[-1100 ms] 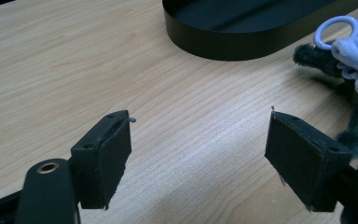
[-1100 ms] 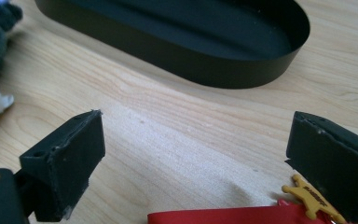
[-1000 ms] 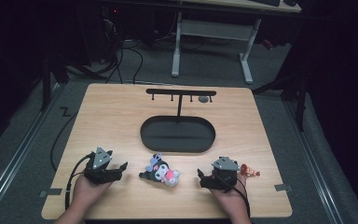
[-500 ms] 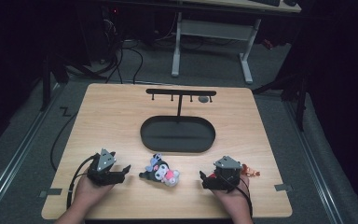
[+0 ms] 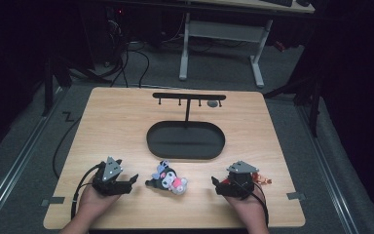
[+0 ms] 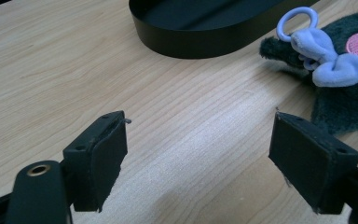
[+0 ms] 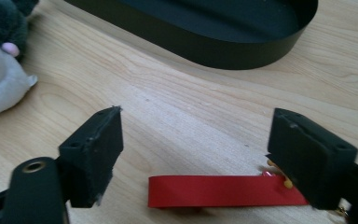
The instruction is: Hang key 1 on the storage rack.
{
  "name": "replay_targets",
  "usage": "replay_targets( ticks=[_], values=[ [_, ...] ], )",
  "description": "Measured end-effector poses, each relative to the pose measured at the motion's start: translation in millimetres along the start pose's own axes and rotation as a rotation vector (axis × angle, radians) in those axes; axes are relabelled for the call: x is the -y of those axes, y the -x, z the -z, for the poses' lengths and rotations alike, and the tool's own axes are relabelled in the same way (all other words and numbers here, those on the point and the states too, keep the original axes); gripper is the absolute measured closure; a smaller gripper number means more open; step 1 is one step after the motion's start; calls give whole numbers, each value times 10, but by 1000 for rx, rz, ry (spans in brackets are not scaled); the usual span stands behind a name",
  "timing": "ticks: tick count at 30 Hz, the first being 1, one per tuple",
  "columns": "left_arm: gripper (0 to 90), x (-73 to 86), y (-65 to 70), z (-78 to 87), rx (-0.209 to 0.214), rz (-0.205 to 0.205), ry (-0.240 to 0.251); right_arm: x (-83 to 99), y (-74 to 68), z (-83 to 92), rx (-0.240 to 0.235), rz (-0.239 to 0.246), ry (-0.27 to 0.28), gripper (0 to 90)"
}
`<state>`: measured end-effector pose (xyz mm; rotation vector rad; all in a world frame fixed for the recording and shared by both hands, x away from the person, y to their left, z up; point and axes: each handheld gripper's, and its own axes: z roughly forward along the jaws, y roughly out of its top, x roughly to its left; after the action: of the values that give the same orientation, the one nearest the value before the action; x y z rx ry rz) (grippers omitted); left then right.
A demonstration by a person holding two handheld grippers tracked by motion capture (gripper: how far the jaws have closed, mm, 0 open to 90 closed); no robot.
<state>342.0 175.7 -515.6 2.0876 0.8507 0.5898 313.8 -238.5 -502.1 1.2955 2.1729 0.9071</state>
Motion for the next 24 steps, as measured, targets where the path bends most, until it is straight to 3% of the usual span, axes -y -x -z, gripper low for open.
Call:
replay_targets(
  ticks=[2, 6, 11, 14, 16, 21, 24],
  values=[
    [193, -3, -8, 11, -3, 5, 4, -21, -17, 24, -34, 1, 3, 210],
    [191, -3, -6, 34, -5, 10, 7, -82, -76, 66, -54, 18, 9, 209],
    [185, -7, 29, 67, -15, -21, 8, -119, -131, 102, -65, 35, 3, 204],
    [184, 28, 13, 50, -19, -38, -17, -202, -127, 126, -131, 51, -27, 201],
    [183, 48, 0, 37, -21, -35, -28, -234, -119, 139, -125, 53, -26, 203],
    [183, 55, 11, 33, -19, -29, -27, -269, -116, 100, -136, 58, -81, 200],
    [184, 53, 31, 22, -11, -36, -27, -237, -136, -15, -176, 45, -147, 211]
  ],
)
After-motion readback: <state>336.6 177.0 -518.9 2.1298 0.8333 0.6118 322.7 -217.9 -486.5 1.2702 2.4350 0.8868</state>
